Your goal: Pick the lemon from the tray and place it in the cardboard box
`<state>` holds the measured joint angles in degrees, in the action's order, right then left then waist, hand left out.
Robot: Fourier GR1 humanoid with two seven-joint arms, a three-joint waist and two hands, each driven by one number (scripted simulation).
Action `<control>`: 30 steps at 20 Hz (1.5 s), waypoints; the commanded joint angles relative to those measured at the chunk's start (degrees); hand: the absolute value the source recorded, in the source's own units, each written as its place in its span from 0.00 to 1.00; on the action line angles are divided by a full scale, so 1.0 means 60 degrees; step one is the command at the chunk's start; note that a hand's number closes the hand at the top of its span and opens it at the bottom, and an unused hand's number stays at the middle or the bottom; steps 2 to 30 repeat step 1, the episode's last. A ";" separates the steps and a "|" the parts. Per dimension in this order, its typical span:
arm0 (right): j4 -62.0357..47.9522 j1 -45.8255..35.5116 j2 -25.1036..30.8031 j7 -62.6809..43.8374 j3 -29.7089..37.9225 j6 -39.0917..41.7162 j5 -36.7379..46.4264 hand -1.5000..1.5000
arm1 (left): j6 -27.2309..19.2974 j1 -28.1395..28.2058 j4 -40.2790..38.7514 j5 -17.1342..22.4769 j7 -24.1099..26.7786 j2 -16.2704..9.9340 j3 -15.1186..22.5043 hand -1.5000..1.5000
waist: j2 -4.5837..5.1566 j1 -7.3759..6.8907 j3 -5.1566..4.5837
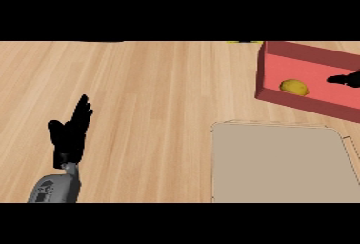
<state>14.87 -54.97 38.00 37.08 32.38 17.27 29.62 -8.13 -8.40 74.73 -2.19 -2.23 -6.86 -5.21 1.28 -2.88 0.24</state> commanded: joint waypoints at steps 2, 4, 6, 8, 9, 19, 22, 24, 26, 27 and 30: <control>-0.0579 0.0209 0.0696 0.0220 0.0806 0.0762 -0.0775 0.00 | 0.0140 0.0305 -0.0063 0.0073 0.0228 -0.0065 -0.0066 0.50 | -0.0008 0.0041 -0.0002; -0.0579 0.0209 0.0696 0.0220 0.0806 0.0762 -0.0775 0.00 | 0.0140 0.0305 -0.0063 0.0073 0.0228 -0.0065 -0.0066 0.50 | -0.0008 0.0041 -0.0002; -0.0579 0.0209 0.0696 0.0220 0.0806 0.0762 -0.0775 0.00 | 0.0140 0.0305 -0.0063 0.0073 0.0228 -0.0065 -0.0066 0.50 | -0.0008 0.0041 -0.0002; -0.0579 0.0209 0.0696 0.0220 0.0806 0.0762 -0.0775 0.00 | 0.0140 0.0305 -0.0063 0.0073 0.0228 -0.0065 -0.0066 0.50 | -0.0008 0.0041 -0.0002; -0.0579 0.0209 0.0696 0.0220 0.0806 0.0762 -0.0775 0.00 | 0.0140 0.0305 -0.0063 0.0073 0.0228 -0.0065 -0.0066 0.50 | -0.0008 0.0041 -0.0002; -0.0579 0.0209 0.0696 0.0220 0.0806 0.0762 -0.0775 0.00 | 0.0140 0.0305 -0.0063 0.0073 0.0228 -0.0065 -0.0066 0.50 | -0.0008 0.0041 -0.0002; -0.0579 0.0209 0.0696 0.0220 0.0806 0.0762 -0.0775 0.00 | 0.0140 0.0305 -0.0063 0.0073 0.0228 -0.0065 -0.0066 0.50 | -0.0008 0.0041 -0.0002; -0.0579 0.0209 0.0696 0.0220 0.0806 0.0762 -0.0775 0.00 | 0.0140 0.0305 -0.0063 0.0073 0.0228 -0.0065 -0.0066 0.50 | -0.0008 0.0041 -0.0002; -0.0579 0.0209 0.0696 0.0220 0.0806 0.0762 -0.0775 0.00 | 0.0140 0.0305 -0.0063 0.0073 0.0228 -0.0065 -0.0066 0.50 | -0.0008 0.0041 -0.0002; -0.0579 0.0209 0.0696 0.0220 0.0806 0.0762 -0.0775 0.00 | 0.0140 0.0305 -0.0063 0.0073 0.0228 -0.0065 -0.0066 0.50 | -0.0008 0.0041 -0.0002; -0.0579 0.0209 0.0696 0.0220 0.0806 0.0762 -0.0775 0.00 | 0.0140 0.0305 -0.0063 0.0073 0.0228 -0.0065 -0.0066 0.50 | -0.0008 0.0041 -0.0002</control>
